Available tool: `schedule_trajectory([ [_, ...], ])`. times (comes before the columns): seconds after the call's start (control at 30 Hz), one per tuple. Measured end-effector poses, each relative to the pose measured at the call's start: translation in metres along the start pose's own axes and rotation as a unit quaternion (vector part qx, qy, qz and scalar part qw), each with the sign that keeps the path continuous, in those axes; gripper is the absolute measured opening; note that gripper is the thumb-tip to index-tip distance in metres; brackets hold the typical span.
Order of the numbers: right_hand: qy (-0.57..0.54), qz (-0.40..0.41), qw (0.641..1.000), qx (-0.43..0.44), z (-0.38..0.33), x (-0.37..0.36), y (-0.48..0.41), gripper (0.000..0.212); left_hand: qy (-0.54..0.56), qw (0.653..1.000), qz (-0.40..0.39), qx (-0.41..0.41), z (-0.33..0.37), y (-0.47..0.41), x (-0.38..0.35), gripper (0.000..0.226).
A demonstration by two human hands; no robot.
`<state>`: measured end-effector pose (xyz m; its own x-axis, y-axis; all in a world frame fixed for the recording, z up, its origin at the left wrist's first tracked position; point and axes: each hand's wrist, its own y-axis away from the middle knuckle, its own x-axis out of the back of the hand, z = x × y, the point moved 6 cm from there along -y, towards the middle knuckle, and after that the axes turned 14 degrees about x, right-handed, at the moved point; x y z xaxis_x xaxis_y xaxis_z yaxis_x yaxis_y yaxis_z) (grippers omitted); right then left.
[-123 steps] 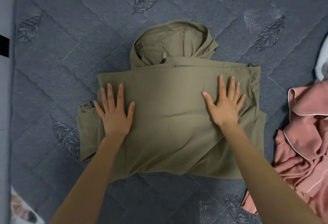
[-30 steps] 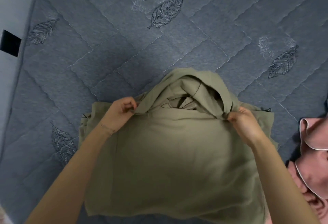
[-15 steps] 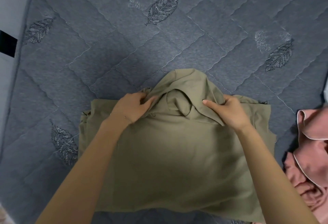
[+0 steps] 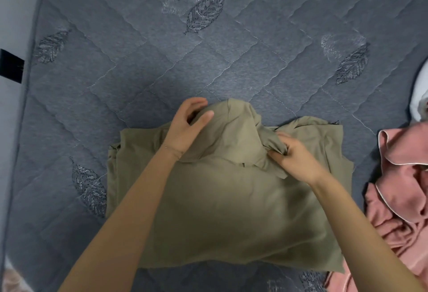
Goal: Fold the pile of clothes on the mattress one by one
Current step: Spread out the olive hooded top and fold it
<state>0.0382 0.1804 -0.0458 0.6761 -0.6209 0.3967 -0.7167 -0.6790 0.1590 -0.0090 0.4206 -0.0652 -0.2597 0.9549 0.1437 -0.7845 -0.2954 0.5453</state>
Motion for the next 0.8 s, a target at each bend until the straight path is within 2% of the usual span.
schedule_trajectory([
  [0.07, -0.002, 0.004, 1.0, 0.012, -0.002, -0.001, 0.002, 0.039, -0.038, 0.999, 0.032, 0.021, 0.003, -0.009, -0.013, 0.04],
  [0.13, -0.006, 0.012, 1.0, 0.01, 0.0, -0.001, 0.005, 0.037, -0.13, 0.988, 0.045, 0.074, -0.003, -0.019, -0.023, 0.043],
  [0.2, -0.021, 0.024, 0.999, -0.006, 0.003, -0.001, 0.008, 0.033, -0.185, 0.978, 0.065, 0.074, -0.002, -0.021, -0.025, 0.029],
  [0.27, -0.105, 0.024, 0.992, -0.06, 0.005, -0.001, 0.013, 0.029, -0.142, 0.987, 0.07, 0.022, 0.006, -0.016, -0.026, 0.024],
  [0.33, -0.238, 0.042, 0.96, -0.145, 0.007, -0.004, 0.015, 0.027, -0.085, 0.994, 0.065, -0.035, 0.018, -0.007, -0.024, 0.032],
  [0.4, -0.248, 0.103, 0.947, -0.175, 0.007, -0.001, 0.013, 0.026, -0.028, 0.996, 0.069, -0.055, 0.027, 0.001, -0.013, 0.034],
  [0.47, -0.162, 0.186, 0.958, -0.145, -0.001, 0.009, 0.005, 0.023, 0.011, 0.995, 0.082, -0.055, 0.035, 0.006, 0.0, 0.033],
  [0.53, -0.092, 0.246, 0.961, -0.089, -0.015, 0.019, 0.0, 0.045, 0.036, 0.994, 0.084, -0.062, 0.044, 0.011, 0.006, 0.041],
  [0.67, -0.089, 0.296, 0.951, 0.007, -0.051, 0.034, -0.008, 0.053, 0.065, 0.99, 0.091, -0.092, 0.075, 0.026, 0.012, 0.047],
  [0.73, -0.101, 0.338, 0.935, 0.036, -0.069, 0.043, -0.007, 0.042, 0.071, 0.986, 0.1, -0.112, 0.094, 0.032, 0.016, 0.041],
  [0.8, -0.113, 0.371, 0.92, 0.053, -0.085, 0.053, -0.004, 0.022, 0.075, 0.983, 0.105, -0.131, 0.111, 0.04, 0.022, 0.029],
])
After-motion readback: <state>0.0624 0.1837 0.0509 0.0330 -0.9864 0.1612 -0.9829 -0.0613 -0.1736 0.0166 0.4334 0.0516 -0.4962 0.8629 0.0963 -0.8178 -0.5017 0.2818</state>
